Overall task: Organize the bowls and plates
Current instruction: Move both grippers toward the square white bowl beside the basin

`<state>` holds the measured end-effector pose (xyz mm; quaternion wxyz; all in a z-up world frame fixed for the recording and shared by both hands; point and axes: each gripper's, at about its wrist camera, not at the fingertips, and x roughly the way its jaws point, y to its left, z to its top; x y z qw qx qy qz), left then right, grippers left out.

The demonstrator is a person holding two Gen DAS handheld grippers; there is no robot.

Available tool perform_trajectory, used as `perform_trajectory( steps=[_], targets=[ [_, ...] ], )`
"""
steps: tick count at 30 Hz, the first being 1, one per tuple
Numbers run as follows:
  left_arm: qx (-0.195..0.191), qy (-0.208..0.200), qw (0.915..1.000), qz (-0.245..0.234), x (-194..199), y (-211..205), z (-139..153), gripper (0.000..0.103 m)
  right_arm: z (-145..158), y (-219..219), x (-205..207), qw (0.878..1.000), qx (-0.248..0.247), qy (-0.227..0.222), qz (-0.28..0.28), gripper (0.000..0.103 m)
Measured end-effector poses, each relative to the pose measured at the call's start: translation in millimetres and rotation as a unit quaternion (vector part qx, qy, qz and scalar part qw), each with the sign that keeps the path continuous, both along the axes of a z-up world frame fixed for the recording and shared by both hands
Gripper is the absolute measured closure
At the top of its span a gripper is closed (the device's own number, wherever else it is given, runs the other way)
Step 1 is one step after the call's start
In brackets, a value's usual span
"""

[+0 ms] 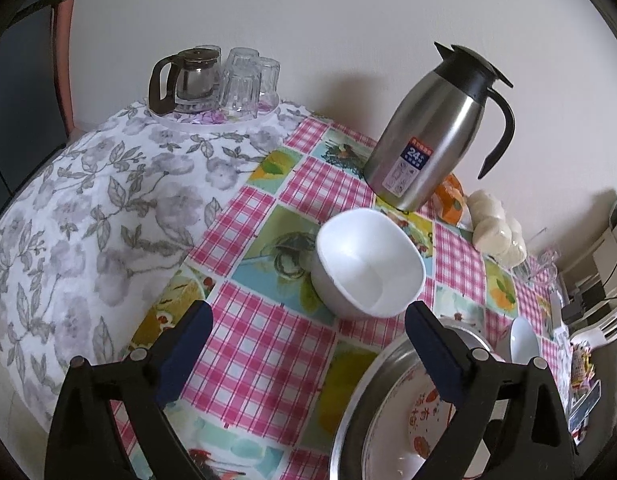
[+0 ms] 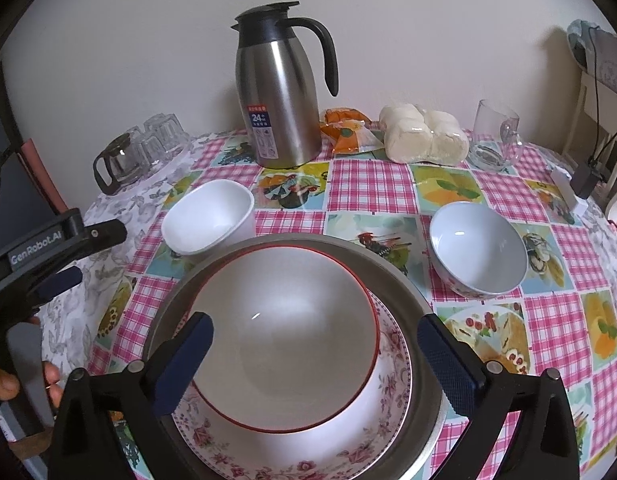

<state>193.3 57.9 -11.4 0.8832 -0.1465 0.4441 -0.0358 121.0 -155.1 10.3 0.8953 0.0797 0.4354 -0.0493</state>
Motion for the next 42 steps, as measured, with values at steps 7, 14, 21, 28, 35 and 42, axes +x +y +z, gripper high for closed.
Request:
perform_trajectory(
  steps=[7,14,21,28,35,42],
  targets=[
    [-0.006,-0.014,0.9999,0.004,8,5,-6,0.004,7,5,4,1.000,-0.002,-0.011,-0.003,0.000],
    [-0.032,-0.004,0.9995,-0.003,18,7,-10,0.003,15,14,21,1.000,-0.014,0.009,0.001,0.000],
    [-0.035,0.014,0.9993,0.005,25,14,-17,0.003,31,21,48,0.999,-0.019,0.026,0.003,0.000],
    [-0.065,0.009,0.9978,-0.005,34,11,-21,0.004,35,30,79,0.998,-0.020,0.052,0.023,0.000],
    [-0.070,0.017,0.9973,-0.016,49,4,-34,0.030,27,35,113,0.996,-0.014,0.081,0.029,0.014],
    [-0.089,0.035,0.9954,-0.011,63,7,-55,0.038,5,31,144,0.993,-0.008,0.117,0.016,0.034]
  ],
)
